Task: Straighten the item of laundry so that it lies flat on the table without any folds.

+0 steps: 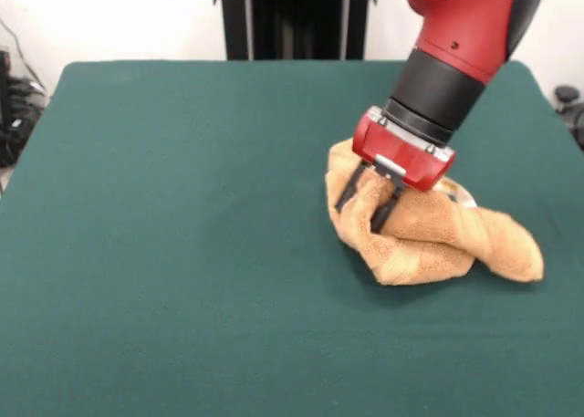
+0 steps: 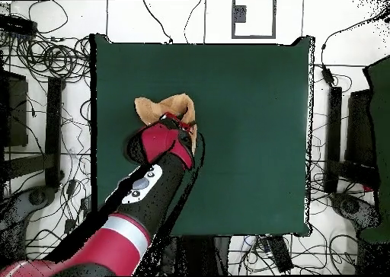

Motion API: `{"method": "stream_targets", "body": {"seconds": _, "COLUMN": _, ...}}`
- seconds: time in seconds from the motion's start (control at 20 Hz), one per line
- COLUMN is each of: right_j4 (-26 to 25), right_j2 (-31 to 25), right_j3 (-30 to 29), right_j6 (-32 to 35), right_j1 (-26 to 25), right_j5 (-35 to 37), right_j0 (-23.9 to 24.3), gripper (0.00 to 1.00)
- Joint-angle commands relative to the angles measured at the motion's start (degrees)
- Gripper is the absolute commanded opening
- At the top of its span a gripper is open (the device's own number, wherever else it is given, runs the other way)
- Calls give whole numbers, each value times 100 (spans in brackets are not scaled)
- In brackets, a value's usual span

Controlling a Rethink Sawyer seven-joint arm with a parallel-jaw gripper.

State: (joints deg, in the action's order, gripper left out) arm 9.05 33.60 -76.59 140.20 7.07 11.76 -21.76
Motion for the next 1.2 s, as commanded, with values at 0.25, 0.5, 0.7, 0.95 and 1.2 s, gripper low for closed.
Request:
{"method": "stream_targets", "body": {"seconds": 0.25, "right_j4": 124, "right_j2": -287, "right_j3": -633, "right_j6": 1025, "right_j1": 330, "right_j5": -668, "right_j0": 61, "gripper": 100}}
{"method": "stream_targets", "body": {"seconds": 0.5, "right_j4": 324, "right_j2": -129, "right_j3": -627, "right_j6": 1214, "right_j1": 170, "right_j5": -1046, "right_j0": -96, "gripper": 100}}
{"method": "stream_targets", "body": {"seconds": 0.7, "right_j4": -1092, "right_j2": -1049, "right_j3": -564, "right_j6": -138, "right_j1": 822, "right_j5": -1555, "right_j0": 908, "gripper": 100}}
{"method": "stream_targets", "body": {"seconds": 0.95, "right_j4": -1678, "right_j2": -1586, "right_j3": -780, "right_j6": -287, "right_j1": 1304, "right_j5": -1209, "right_j0": 1419, "gripper": 100}}
{"method": "stream_targets", "body": {"seconds": 1.2, "right_j4": -1784, "right_j2": -1764, "right_j3": -785, "right_j6": 100, "right_j1": 1369, "right_j5": -1089, "right_j0": 1545, "gripper": 0}}
